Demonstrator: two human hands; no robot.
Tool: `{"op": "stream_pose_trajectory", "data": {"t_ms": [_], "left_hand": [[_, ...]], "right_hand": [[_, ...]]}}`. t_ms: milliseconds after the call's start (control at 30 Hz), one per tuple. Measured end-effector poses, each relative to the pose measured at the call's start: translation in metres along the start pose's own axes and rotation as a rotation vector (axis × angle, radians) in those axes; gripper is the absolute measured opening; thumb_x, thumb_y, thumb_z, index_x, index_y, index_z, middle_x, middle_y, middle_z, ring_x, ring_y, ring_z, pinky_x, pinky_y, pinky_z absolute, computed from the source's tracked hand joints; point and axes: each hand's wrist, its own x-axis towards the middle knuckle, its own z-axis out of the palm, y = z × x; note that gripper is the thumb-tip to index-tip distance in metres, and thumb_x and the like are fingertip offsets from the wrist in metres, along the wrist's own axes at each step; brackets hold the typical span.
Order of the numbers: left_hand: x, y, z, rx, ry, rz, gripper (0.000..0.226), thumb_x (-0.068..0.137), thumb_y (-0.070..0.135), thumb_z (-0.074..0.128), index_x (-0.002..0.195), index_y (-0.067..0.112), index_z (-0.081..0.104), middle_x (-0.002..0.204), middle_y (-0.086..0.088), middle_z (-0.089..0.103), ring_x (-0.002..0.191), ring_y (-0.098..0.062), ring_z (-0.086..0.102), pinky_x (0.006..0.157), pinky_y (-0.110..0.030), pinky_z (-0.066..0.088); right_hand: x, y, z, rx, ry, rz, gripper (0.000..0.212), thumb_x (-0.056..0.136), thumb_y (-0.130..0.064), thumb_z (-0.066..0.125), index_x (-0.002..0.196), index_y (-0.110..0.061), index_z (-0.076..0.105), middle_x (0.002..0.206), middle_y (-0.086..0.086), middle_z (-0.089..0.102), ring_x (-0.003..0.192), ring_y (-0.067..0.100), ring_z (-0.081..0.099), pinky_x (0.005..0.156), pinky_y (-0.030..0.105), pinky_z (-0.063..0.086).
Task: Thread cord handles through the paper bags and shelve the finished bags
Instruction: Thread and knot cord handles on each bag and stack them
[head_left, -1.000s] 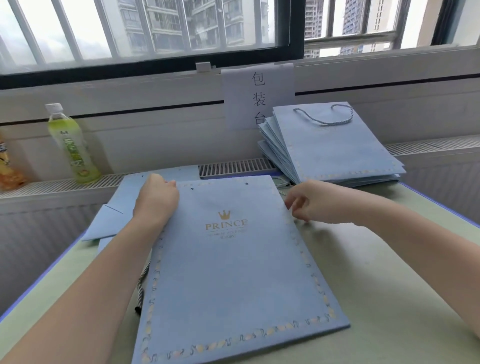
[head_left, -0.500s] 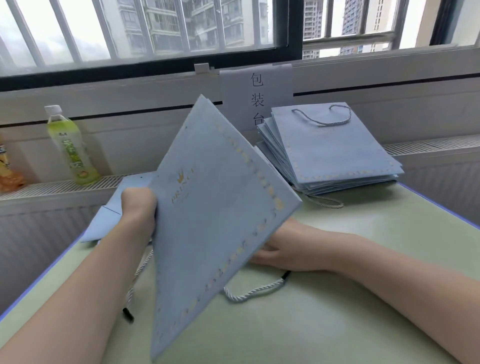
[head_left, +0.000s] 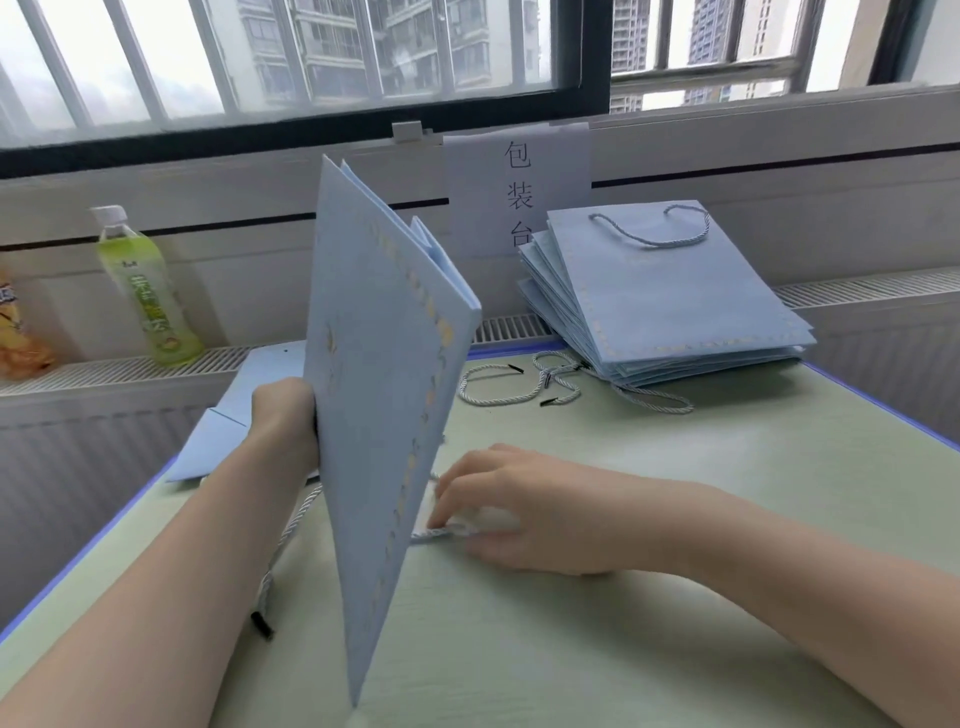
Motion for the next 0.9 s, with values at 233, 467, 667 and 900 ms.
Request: {"op": "stream_pose_trajectory", "data": {"t_ms": [233, 467, 667, 900], "left_hand": [[0.01, -0.005, 0.006, -0.076, 0.033, -0.025, 0.035, 0.089, -0.002, 0.034, 0.062, 0.019, 0.026, 0.062, -0.006, 0.028, 0.054, -0.019, 0.027, 0.051, -0.027, 0.019], [0.002, -0.008, 0.018, 0.19, -0.007, 0.314, 0.035, 0.097, 0.009, 0.035, 0.064, 0.017, 0.027, 0.063, -0.004, 0.023, 0.058, -0.015, 0.019, 0.054, -0.029, 0.015], [-0.01, -0.008, 0.026, 0.527, -0.127, 0.486, 0.032, 0.097, 0.036, 0.047, 0.087, 0.005, 0.049, 0.076, -0.011, 0.049, 0.066, -0.023, 0.046, 0.057, -0.031, 0.033], [-0.033, -0.011, 0.04, 0.844, -0.215, 0.631, 0.033, 0.095, 0.035, 0.05, 0.073, 0.01, 0.053, 0.071, -0.001, 0.055, 0.074, -0.024, 0.052, 0.06, -0.03, 0.034]], "right_hand": [[-0.005, 0.051, -0.027, -0.247, 0.086, 0.364, 0.019, 0.096, -0.02, 0.042, 0.098, -0.006, 0.056, 0.104, 0.003, 0.051, 0.098, 0.021, 0.05, 0.079, 0.028, 0.038], [-0.014, 0.054, -0.069, 0.682, 0.802, 0.495, 0.036, 0.101, -0.019, 0.04, 0.068, -0.011, 0.049, 0.054, 0.0, 0.041, 0.044, 0.012, 0.036, 0.039, 0.013, 0.03], [-0.021, 0.045, -0.095, 0.766, 1.18, 0.249, 0.032, 0.102, -0.02, 0.04, 0.076, -0.015, 0.058, 0.055, -0.008, 0.051, 0.048, 0.008, 0.043, 0.044, 0.018, 0.034], [-0.017, 0.031, -0.082, 0.457, 0.935, 0.171, 0.024, 0.096, -0.022, 0.052, 0.078, -0.025, 0.068, 0.088, -0.014, 0.058, 0.08, -0.006, 0.053, 0.079, 0.011, 0.04]]}}
